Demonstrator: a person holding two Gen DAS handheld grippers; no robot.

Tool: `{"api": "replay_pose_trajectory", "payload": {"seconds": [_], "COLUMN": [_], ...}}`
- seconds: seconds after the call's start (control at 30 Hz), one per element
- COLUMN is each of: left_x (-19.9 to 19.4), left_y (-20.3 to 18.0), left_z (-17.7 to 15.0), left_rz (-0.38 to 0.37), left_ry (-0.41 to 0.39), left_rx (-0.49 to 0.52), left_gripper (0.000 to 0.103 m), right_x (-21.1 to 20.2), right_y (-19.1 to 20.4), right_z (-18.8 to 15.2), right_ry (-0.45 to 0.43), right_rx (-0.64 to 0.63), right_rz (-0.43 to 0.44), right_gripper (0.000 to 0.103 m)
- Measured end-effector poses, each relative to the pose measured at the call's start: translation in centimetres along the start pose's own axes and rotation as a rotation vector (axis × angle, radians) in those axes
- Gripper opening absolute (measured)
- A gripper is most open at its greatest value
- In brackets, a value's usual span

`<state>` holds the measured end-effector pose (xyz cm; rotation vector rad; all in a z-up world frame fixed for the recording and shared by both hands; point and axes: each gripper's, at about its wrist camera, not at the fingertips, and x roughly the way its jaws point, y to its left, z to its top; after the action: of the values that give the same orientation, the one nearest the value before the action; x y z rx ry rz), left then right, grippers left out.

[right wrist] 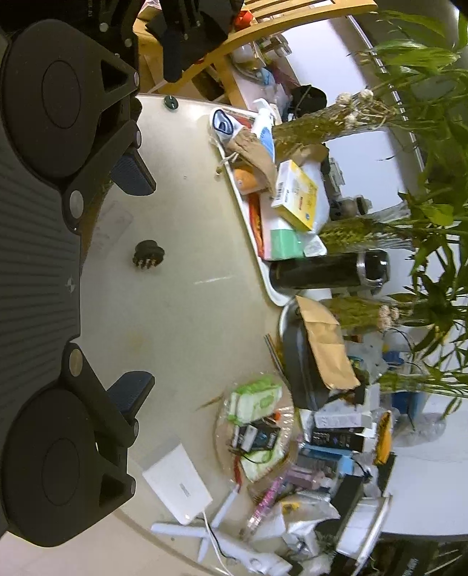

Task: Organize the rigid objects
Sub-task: 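Move the right gripper to the small black pronged connector and grasp it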

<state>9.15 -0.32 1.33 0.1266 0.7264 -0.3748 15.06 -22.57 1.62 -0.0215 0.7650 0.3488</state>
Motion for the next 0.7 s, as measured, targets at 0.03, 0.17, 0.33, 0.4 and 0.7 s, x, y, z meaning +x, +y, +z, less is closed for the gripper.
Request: {"api": "replay_pose_trajectory", "payload": {"seconds": [0.03,0.17,0.33,0.4,0.7], "left_x": [0.2,0.8,1.7,2.0,2.8], "left_y": [0.2,0.8,1.3,1.5,2.2], "left_z": [0.0,-0.2,-0.6,-0.9,-1.6], "left_rz": [0.002,0.007,-0.004,-0.01,-0.022], "left_ry": [-0.001,-0.005,-0.001,0.004,0.011], "left_rx": [-0.002,-0.007,-0.006,-0.011,-0.03], "left_gripper": [0.053,0.053,0.053,0.053,0.053], "right_x": [0.3,1.8,3.7,4.5,8.5], "right_y": [0.0,0.0,0.2,0.4,2.1], "right_z": [-0.1,-0.3,-0.5,-0.4,0.2], "right_ry": [0.005,0.035,0.082,0.094,0.136], "right_rx": [0.001,0.005,-0.005,-0.011,-0.052], "right_rz": [0.003,0.017,0.036,0.041,0.062], "right_gripper": [0.103,0.103,0.102,0.102,0.095]}}
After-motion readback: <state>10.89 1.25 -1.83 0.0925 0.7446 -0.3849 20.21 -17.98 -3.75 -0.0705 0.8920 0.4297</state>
